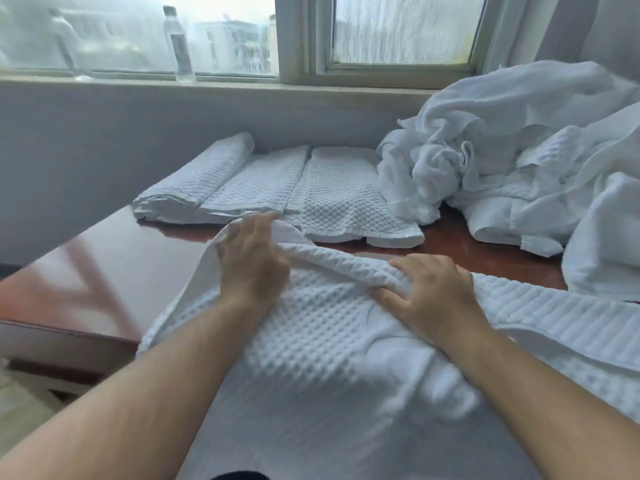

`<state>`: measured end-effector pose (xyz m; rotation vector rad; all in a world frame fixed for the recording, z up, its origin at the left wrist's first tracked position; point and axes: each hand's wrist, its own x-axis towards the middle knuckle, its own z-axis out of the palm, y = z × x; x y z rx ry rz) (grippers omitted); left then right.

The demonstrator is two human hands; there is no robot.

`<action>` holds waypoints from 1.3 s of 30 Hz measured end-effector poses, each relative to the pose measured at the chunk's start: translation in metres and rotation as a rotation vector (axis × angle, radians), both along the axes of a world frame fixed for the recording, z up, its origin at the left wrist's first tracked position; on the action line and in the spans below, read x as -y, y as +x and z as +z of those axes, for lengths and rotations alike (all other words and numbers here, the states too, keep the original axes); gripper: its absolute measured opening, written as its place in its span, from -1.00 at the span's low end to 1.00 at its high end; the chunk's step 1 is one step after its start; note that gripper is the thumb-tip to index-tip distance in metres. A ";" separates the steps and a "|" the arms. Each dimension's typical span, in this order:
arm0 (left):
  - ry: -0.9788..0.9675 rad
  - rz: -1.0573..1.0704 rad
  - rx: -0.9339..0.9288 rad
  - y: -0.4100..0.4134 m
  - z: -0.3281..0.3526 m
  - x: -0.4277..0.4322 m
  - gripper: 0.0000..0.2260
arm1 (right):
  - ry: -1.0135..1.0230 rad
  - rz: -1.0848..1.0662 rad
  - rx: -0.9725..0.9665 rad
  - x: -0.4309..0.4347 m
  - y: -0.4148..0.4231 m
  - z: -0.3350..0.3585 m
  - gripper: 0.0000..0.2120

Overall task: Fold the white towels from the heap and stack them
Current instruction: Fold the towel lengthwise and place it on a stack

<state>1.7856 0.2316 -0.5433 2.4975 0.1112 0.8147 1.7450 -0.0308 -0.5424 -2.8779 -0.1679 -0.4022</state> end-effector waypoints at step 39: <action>-0.802 -0.110 -0.149 -0.061 0.005 -0.098 -0.55 | 0.092 0.241 0.298 -0.061 -0.036 -0.004 -0.80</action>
